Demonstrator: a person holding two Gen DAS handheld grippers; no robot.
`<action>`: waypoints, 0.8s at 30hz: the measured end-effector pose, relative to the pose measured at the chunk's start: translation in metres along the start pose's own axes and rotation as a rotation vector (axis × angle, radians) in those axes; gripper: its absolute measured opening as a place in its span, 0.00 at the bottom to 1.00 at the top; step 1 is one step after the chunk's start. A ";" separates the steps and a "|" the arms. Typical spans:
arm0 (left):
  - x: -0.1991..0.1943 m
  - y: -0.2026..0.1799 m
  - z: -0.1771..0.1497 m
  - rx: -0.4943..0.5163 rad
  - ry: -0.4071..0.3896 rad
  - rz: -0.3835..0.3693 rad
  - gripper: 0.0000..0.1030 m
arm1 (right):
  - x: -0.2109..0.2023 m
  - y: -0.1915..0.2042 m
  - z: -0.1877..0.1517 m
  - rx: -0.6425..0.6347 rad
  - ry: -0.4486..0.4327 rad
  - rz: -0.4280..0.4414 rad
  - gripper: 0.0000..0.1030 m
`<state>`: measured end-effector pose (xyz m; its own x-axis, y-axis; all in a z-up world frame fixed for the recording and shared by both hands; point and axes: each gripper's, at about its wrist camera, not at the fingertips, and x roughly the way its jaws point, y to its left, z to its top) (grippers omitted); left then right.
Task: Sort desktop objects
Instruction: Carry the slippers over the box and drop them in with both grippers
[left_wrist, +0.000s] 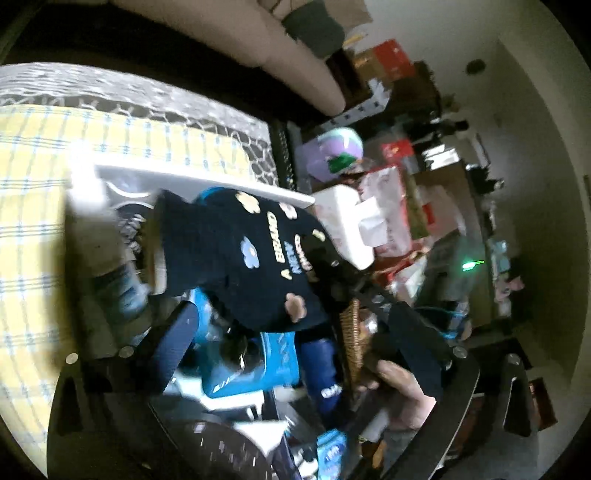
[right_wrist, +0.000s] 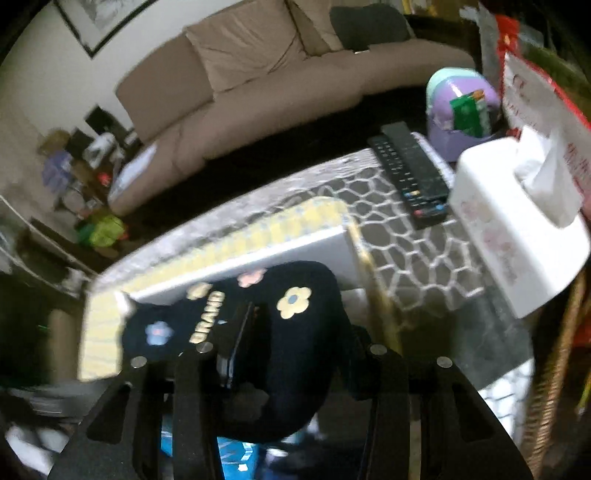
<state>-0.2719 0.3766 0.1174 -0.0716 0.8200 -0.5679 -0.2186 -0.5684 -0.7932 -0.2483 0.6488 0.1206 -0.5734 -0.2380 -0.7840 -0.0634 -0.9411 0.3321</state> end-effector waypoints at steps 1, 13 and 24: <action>-0.011 0.000 -0.001 0.003 -0.009 -0.014 0.99 | -0.001 -0.002 -0.003 0.009 0.000 -0.001 0.43; -0.080 0.010 -0.043 0.048 -0.021 0.080 0.99 | -0.073 0.014 -0.022 -0.047 -0.088 -0.080 0.72; -0.106 0.004 -0.112 0.118 -0.005 0.189 0.99 | -0.108 0.058 -0.087 -0.177 -0.018 -0.156 0.71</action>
<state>-0.1568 0.2798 0.1497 -0.1268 0.7001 -0.7027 -0.3135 -0.7004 -0.6412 -0.1188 0.5988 0.1790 -0.5820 -0.0834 -0.8089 -0.0096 -0.9940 0.1093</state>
